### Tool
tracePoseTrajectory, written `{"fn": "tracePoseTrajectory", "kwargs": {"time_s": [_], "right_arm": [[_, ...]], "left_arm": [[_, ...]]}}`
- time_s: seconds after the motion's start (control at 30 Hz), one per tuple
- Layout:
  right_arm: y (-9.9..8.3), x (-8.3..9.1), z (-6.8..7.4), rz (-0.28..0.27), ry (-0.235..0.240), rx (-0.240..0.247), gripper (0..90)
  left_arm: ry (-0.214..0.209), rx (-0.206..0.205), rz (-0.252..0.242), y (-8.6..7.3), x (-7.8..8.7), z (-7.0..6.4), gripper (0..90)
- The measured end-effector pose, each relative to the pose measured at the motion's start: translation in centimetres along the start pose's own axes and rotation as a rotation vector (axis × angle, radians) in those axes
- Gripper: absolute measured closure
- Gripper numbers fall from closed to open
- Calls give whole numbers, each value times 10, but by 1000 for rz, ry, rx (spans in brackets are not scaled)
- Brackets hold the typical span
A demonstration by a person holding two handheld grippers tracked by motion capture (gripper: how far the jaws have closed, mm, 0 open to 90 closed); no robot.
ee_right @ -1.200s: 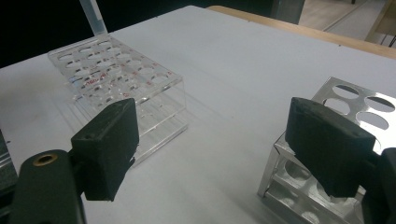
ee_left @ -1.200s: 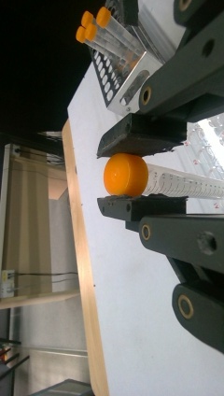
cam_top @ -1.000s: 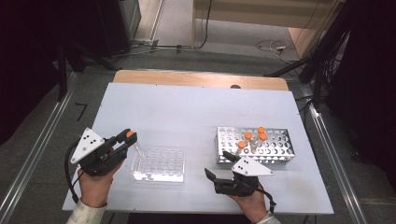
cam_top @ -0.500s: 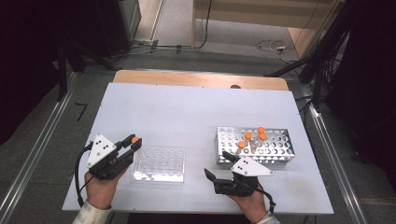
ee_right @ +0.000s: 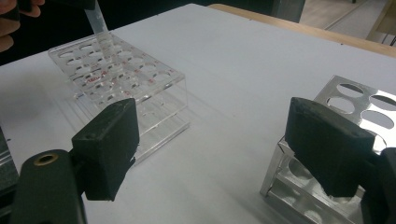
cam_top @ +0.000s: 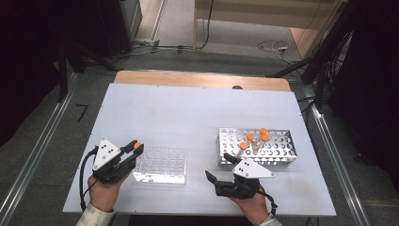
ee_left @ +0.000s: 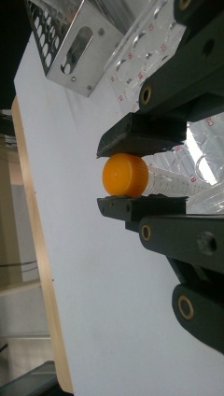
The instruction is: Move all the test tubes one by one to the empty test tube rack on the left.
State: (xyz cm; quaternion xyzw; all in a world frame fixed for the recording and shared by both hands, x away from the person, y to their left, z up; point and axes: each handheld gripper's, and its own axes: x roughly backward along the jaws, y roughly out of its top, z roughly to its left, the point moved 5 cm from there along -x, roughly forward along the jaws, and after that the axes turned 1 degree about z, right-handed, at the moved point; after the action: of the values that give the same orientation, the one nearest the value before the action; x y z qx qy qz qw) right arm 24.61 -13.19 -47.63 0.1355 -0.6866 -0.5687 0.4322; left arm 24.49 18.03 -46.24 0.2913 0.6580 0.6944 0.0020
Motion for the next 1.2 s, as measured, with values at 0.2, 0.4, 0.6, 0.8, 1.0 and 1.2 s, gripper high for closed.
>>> {"fn": "tracePoseTrajectory", "kwargs": {"time_s": [0.2, 0.4, 0.6, 0.8, 1.0, 1.2], "right_arm": [[0, 0, 0, 1, 0, 0, 163], [0, -1, 0, 3, -1, 1, 163], [0, 0, 0, 2, -3, 1, 163], [1, 1, -2, -3, -4, -6, 166], [2, 6, -8, -12, -21, -18, 166], [3, 13, -19, -25, -48, -33, 169]], "left_arm": [[-1, 1, 12, -3, -2, 0, 700], [-14, 13, 5, -4, -2, 1, 683], [-8, 16, -14, -3, -3, -2, 331], [34, 59, -60, 0, 1, 1, 131], [36, 98, -71, 0, 5, 5, 121], [62, 92, -83, 0, 7, 6, 121]]}}
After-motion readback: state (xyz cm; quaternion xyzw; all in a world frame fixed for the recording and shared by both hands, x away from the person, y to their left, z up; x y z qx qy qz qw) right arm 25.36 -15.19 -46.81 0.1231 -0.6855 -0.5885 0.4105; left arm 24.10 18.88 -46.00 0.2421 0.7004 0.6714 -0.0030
